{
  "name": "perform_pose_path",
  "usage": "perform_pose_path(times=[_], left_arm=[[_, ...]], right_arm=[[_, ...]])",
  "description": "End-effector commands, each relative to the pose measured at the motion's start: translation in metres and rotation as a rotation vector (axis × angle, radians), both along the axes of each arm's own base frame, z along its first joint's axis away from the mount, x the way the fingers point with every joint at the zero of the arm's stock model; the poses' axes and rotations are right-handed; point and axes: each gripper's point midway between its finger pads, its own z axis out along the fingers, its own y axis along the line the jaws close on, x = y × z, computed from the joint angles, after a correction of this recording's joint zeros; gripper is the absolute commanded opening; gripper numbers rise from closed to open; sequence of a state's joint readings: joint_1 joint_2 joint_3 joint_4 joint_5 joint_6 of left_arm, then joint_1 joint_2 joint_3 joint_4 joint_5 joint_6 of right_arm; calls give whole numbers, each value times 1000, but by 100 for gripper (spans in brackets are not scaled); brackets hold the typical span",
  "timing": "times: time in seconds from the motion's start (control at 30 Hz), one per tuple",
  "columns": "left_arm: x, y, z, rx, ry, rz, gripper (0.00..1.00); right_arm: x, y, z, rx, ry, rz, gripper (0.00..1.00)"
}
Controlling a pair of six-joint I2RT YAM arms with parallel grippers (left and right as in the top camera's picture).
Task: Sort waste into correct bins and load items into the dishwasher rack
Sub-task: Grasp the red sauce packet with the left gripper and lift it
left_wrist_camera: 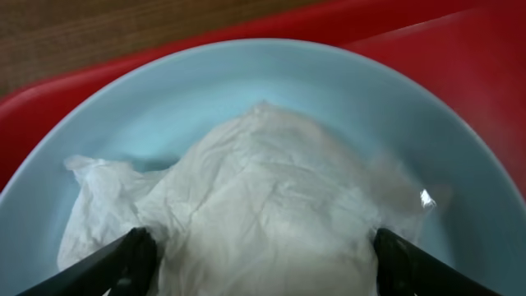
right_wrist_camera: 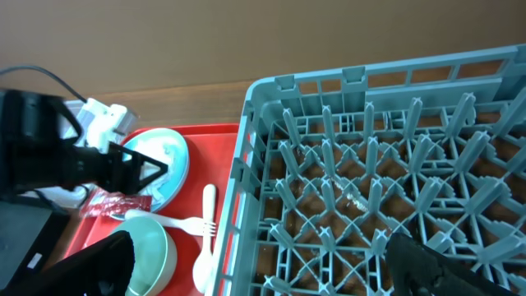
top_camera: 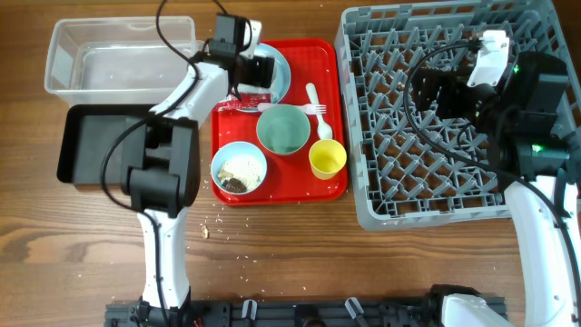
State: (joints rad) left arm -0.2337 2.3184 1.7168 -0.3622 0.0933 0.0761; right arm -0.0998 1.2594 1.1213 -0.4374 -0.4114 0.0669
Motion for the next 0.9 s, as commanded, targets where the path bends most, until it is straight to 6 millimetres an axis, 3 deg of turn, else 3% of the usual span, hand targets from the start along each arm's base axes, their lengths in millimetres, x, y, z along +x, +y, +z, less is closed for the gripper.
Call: perform_pose_path(times=[0.0,0.03,0.07,0.1,0.17,0.27,0.33,0.37,0.43,0.47,0.53,0.57,0.6,0.7,0.73,0.77,0.83,0.87], left_arm=[[-2,4,-14,31,21,-7,75],[-4,5,-16,33,30,-7,58],[-6,5,-17,35,38,-7,9],[-6,5,-17,30,42,1,4],[-2,4,-6,-3,25,44,4],[17,7,75,-86,-114,112,4],[21,16,155,-127,-248,131,4],[19,25,186,-137,-303,145,4],[11,65,233,-96,-379,239,4],[4,95,237,-45,-367,314,4],[-6,134,224,10,-304,394,4],[-11,156,205,31,-240,434,4],[-11,187,174,52,-165,488,4],[-4,213,122,68,-82,530,7],[-1,220,98,74,-49,541,31],[0,222,79,80,-20,543,73],[0,221,73,81,-10,541,99],[1,218,80,79,-22,536,100]], right_arm=[[3,4,4,19,2,10,100],[3,4,4,19,2,10,100],[3,4,4,19,2,10,100],[3,4,4,19,3,10,100],[3,4,3,19,3,10,100],[3,4,4,20,3,10,100],[3,4,4,20,3,10,100],[3,4,4,20,3,10,100],[3,4,4,20,4,10,100],[3,4,4,20,3,10,100],[3,4,4,21,4,11,100],[3,4,3,22,5,10,100],[4,4,2,21,8,11,99],[5,4,-1,22,15,10,100],[5,4,-1,22,16,10,100],[5,4,-1,22,14,10,100],[5,4,-1,22,15,10,100],[5,4,-1,22,15,10,100]])
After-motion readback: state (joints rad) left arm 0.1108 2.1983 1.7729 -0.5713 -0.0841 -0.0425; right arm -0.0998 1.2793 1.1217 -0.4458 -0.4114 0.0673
